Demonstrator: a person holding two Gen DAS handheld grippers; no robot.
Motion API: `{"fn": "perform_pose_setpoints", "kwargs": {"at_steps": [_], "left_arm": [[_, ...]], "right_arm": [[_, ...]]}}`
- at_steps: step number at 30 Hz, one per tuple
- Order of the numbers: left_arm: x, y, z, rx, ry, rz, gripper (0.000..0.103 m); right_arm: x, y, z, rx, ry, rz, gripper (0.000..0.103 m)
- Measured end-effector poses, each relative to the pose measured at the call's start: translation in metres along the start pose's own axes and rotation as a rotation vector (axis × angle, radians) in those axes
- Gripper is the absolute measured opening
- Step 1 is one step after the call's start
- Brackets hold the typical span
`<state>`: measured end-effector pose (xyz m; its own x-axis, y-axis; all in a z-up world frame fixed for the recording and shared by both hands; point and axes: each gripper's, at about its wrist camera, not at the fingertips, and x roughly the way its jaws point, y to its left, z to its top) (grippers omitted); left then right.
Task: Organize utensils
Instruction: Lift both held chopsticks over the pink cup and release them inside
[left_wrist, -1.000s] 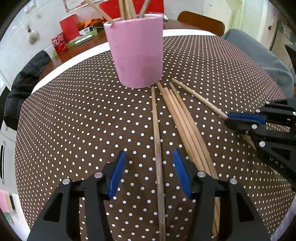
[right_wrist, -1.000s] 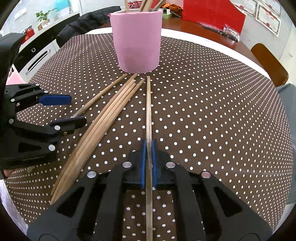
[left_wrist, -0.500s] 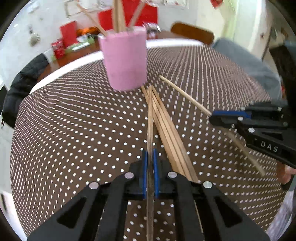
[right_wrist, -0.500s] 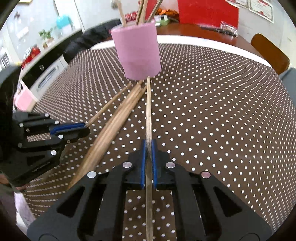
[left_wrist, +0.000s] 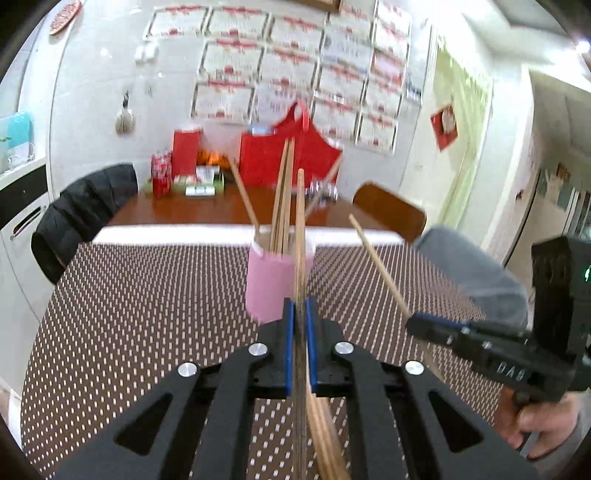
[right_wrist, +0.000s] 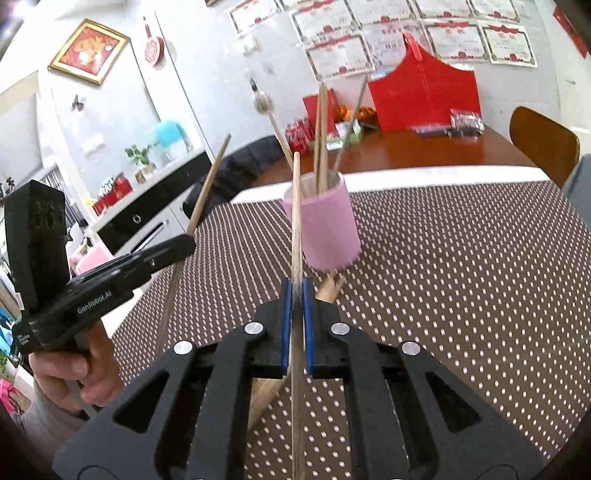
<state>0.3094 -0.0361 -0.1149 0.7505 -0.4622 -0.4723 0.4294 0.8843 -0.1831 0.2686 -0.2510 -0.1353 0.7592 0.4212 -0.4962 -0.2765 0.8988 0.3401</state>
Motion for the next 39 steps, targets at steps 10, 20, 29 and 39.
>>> {"fn": "perform_pose_setpoints", "kwargs": {"at_steps": [10,20,29,39], "left_arm": [[-0.011,0.003,0.07,-0.061,-0.211,-0.056,0.006],[0.008,0.008,0.133,-0.083,-0.366,-0.088,0.006],[0.049,0.015,0.161,-0.095,-0.455,-0.074,0.006],[0.101,0.033,0.151,-0.095,-0.468,-0.062,0.006]], "right_arm": [[-0.004,0.022,0.053,-0.049,-0.178,0.032,0.006],[0.013,0.021,0.136,-0.036,-0.353,0.042,0.006],[0.051,0.012,0.18,-0.003,-0.428,0.028,0.006],[0.1,-0.002,0.185,0.007,-0.459,0.015,0.007]]}}
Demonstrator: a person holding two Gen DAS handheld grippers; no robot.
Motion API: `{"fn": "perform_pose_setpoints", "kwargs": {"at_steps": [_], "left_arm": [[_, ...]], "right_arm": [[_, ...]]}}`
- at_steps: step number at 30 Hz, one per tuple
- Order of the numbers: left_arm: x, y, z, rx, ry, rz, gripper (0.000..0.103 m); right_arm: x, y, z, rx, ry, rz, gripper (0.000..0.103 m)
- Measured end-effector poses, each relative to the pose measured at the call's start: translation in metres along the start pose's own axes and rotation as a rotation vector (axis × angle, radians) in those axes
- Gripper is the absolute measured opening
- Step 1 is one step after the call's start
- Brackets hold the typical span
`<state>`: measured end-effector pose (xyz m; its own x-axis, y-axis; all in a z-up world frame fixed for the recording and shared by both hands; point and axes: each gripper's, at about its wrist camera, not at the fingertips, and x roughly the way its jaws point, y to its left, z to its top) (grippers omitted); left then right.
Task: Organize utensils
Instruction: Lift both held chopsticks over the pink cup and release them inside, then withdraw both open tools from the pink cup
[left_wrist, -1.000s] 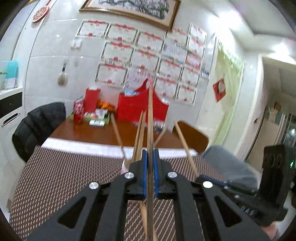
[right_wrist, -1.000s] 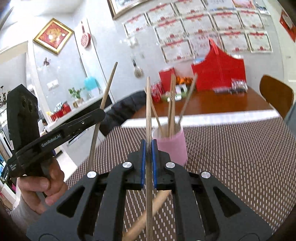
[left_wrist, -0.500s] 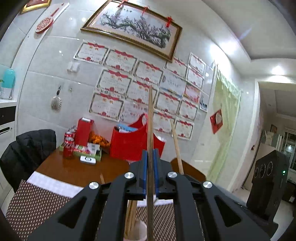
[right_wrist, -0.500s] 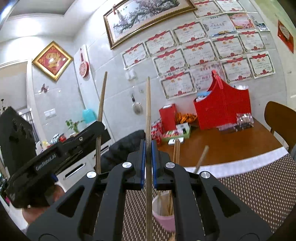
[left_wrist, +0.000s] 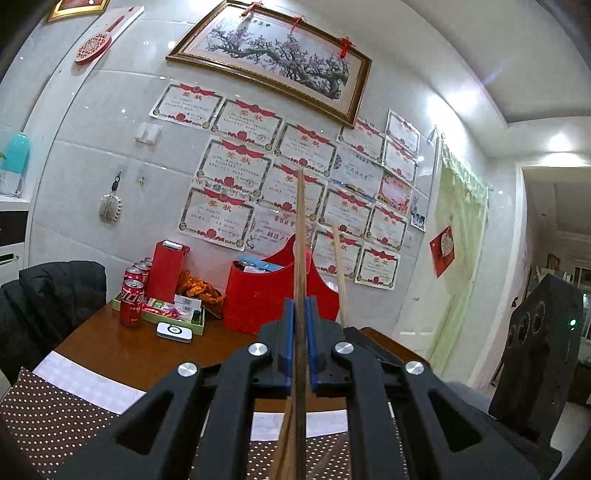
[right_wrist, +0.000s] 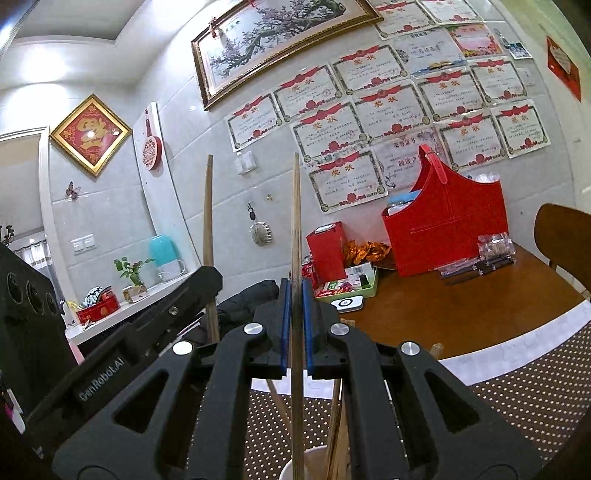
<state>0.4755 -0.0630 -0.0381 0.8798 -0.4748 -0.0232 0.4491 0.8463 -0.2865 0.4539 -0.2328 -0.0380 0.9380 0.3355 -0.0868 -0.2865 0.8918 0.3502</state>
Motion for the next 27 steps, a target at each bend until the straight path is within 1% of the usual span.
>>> {"fn": "perform_pose_setpoints", "kwargs": {"at_steps": [6,10,14,18,23,24,26,27], "left_arm": [[0.013,0.016,-0.028,-0.024,0.019,0.013,0.007],[0.02,0.019,-0.042,-0.027,0.035,0.024,0.007],[0.022,0.017,-0.051,-0.007,0.042,0.032,0.007],[0.022,0.018,-0.059,-0.01,0.053,0.039,0.007],[0.017,0.018,-0.063,0.01,0.064,0.053,0.007],[0.014,0.017,-0.063,0.021,0.066,0.056,0.01],[0.008,0.017,-0.06,0.031,0.057,0.071,0.015],[0.004,0.018,-0.058,0.026,0.052,0.078,0.02]], "right_arm": [[0.012,-0.01,-0.023,-0.004,-0.003,-0.023,0.007],[0.016,-0.021,-0.03,0.017,0.001,-0.027,0.007],[0.017,-0.024,-0.034,0.015,0.004,-0.029,0.007],[0.018,-0.026,-0.038,0.022,0.014,-0.026,0.007],[0.015,-0.025,-0.043,0.015,0.03,-0.028,0.008],[0.013,-0.024,-0.043,0.014,0.035,-0.029,0.01],[0.007,-0.023,-0.041,0.013,0.028,-0.045,0.024],[0.004,-0.024,-0.04,0.021,0.022,-0.049,0.043]]}}
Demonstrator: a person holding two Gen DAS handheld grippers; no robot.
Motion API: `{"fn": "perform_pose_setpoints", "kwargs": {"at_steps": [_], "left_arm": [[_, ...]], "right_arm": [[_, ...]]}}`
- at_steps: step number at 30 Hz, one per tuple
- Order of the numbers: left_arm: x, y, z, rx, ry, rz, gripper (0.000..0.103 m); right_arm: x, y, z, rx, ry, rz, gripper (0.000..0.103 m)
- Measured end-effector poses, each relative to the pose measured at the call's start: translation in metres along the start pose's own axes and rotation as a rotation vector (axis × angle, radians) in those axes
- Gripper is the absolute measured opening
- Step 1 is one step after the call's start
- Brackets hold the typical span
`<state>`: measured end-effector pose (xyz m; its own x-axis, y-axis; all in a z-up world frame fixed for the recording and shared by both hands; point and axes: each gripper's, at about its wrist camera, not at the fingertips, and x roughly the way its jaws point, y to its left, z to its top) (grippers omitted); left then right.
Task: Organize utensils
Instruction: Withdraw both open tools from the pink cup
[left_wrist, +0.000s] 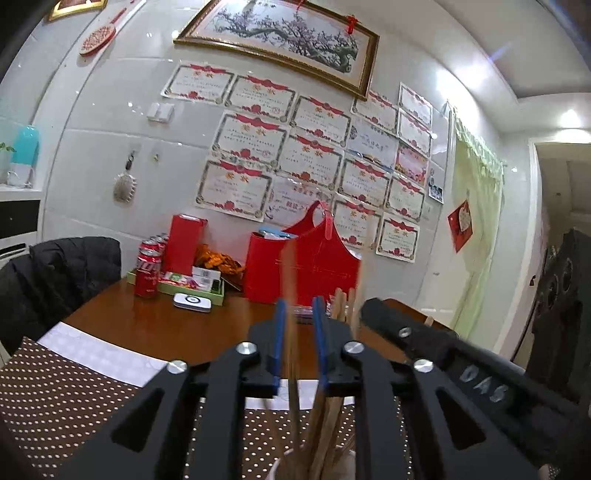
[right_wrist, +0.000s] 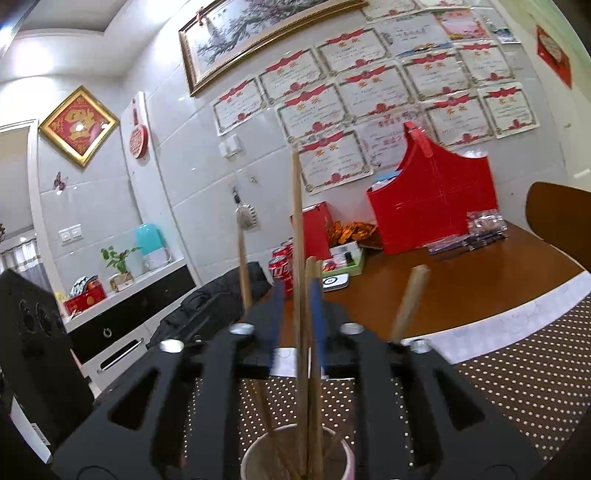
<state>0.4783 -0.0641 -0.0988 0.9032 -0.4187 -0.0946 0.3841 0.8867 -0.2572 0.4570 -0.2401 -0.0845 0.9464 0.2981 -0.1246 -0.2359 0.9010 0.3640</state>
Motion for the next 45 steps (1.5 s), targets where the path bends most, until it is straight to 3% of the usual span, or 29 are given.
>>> {"fn": "perform_pose_setpoints", "kwargs": {"at_steps": [1,2,3,7,13,22,30,39,45], "left_arm": [[-0.003,0.002,0.003,-0.006,0.001,0.011,0.044],[-0.007,0.004,0.006,-0.017,-0.006,0.017,0.058],[-0.013,0.006,0.009,-0.028,-0.026,0.032,0.07],[-0.034,0.003,0.023,-0.014,-0.054,0.039,0.081],[-0.068,-0.017,0.039,0.065,-0.05,0.091,0.097],[-0.129,-0.049,0.054,0.178,0.018,0.242,0.099],[-0.181,-0.059,0.052,0.197,0.123,0.311,0.099],[-0.222,-0.046,0.014,0.16,0.299,0.293,0.099],[-0.233,-0.045,-0.012,0.166,0.364,0.282,0.099]], "right_arm": [[-0.004,-0.002,0.002,0.016,-0.009,-0.006,0.078],[-0.01,-0.006,0.006,0.036,-0.025,-0.005,0.086],[-0.015,-0.007,0.009,0.043,-0.042,-0.006,0.088],[-0.038,-0.002,0.021,0.021,-0.077,-0.006,0.097],[-0.072,0.005,0.037,0.006,-0.077,-0.042,0.097],[-0.131,0.016,0.047,-0.005,-0.033,-0.128,0.097],[-0.19,0.022,0.027,-0.002,0.058,-0.203,0.097],[-0.234,0.03,-0.012,-0.041,0.213,-0.291,0.097],[-0.245,0.035,-0.033,-0.05,0.262,-0.311,0.097]]}}
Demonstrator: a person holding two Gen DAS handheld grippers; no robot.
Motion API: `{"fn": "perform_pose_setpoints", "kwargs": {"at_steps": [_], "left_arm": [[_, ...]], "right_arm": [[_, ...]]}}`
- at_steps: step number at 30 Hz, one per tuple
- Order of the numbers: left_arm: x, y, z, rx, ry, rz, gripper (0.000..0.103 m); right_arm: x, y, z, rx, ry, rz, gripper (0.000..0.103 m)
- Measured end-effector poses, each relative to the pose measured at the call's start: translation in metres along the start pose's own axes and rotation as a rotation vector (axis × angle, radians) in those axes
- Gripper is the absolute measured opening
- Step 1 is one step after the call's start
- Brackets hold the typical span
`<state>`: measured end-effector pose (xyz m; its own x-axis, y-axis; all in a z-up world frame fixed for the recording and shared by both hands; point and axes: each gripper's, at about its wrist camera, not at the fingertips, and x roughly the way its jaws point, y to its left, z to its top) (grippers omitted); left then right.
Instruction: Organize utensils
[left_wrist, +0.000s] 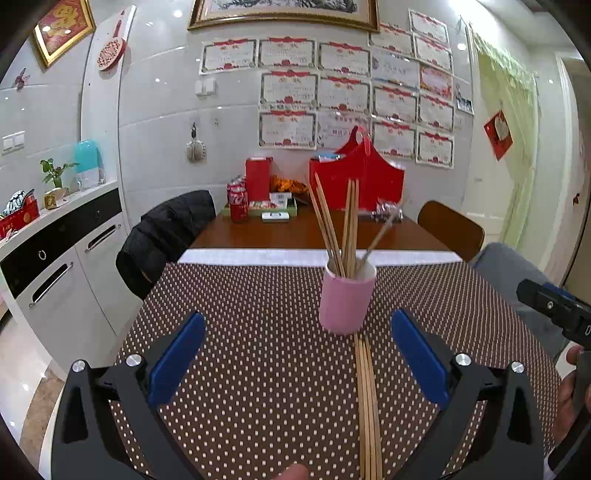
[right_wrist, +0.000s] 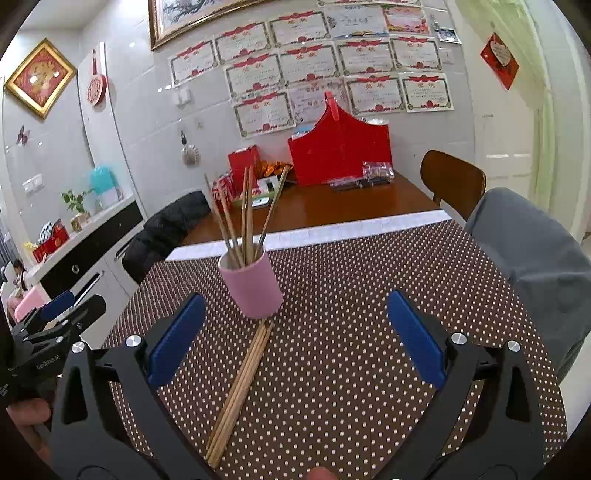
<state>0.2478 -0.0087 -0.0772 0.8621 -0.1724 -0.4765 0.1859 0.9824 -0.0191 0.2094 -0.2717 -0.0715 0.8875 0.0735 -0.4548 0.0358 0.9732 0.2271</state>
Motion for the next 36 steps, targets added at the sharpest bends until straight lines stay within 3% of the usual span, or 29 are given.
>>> {"fn": "perform_pose_setpoints", "kwargs": {"at_steps": [5,10,19,25,36], "left_arm": [[0.017,-0.004,-0.02,0.023,0.079,-0.015,0.099],[0.053,-0.013,-0.049,0.063,0.217,-0.036,0.099],[0.118,-0.035,-0.09,0.145,0.393,-0.048,0.099],[0.14,-0.045,-0.104,0.187,0.443,-0.052,0.099],[0.17,-0.052,-0.1,0.221,0.457,-0.061,0.099]], "right_arm": [[0.01,0.003,-0.014,-0.013,0.05,0.009,0.097],[0.023,0.0,-0.028,-0.012,0.105,0.01,0.097],[0.046,-0.019,-0.054,0.022,0.203,-0.021,0.097],[0.053,-0.03,-0.064,0.037,0.233,-0.039,0.097],[0.059,-0.033,-0.069,0.045,0.254,-0.041,0.097]]}}
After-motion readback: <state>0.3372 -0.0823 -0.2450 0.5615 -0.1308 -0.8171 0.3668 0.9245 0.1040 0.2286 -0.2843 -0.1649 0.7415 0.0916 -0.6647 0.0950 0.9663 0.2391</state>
